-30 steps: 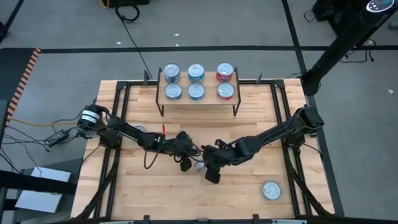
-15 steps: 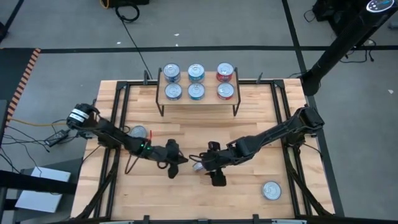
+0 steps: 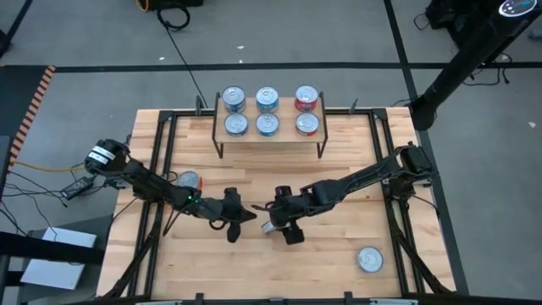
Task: Stack canned seafood by type on shelf
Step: Stack the red tuna can on top of the other red tuna can on the shelf
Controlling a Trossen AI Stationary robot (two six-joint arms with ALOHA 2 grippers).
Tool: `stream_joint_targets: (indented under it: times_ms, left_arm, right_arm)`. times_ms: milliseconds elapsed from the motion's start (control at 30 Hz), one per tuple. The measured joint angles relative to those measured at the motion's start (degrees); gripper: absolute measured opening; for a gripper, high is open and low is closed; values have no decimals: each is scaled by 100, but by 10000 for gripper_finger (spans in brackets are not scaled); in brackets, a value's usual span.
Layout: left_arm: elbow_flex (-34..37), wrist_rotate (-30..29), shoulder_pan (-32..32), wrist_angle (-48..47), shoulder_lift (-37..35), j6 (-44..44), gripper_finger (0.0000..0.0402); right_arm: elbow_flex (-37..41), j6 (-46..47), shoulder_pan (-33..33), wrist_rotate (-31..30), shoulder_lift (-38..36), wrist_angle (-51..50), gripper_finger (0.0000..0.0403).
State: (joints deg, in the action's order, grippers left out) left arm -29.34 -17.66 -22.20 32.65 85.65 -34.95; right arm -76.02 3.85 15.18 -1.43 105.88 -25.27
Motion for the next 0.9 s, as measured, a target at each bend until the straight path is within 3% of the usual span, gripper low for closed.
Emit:
stream_joint_targets:
  times_ms: [233,567,900]
  left_arm:
    - [-1,-608,4,126,-2,-282,1]
    - [-1,-640,11,74,-2,-145,1]
    - [-1,-565,2,115,-2,-169,1]
  right_arm:
    - [6,-853,-43,167,9,-295,307]
    - [6,-858,-154,290,17,107,268]
    - [6,-689,-132,545,369,308,259]
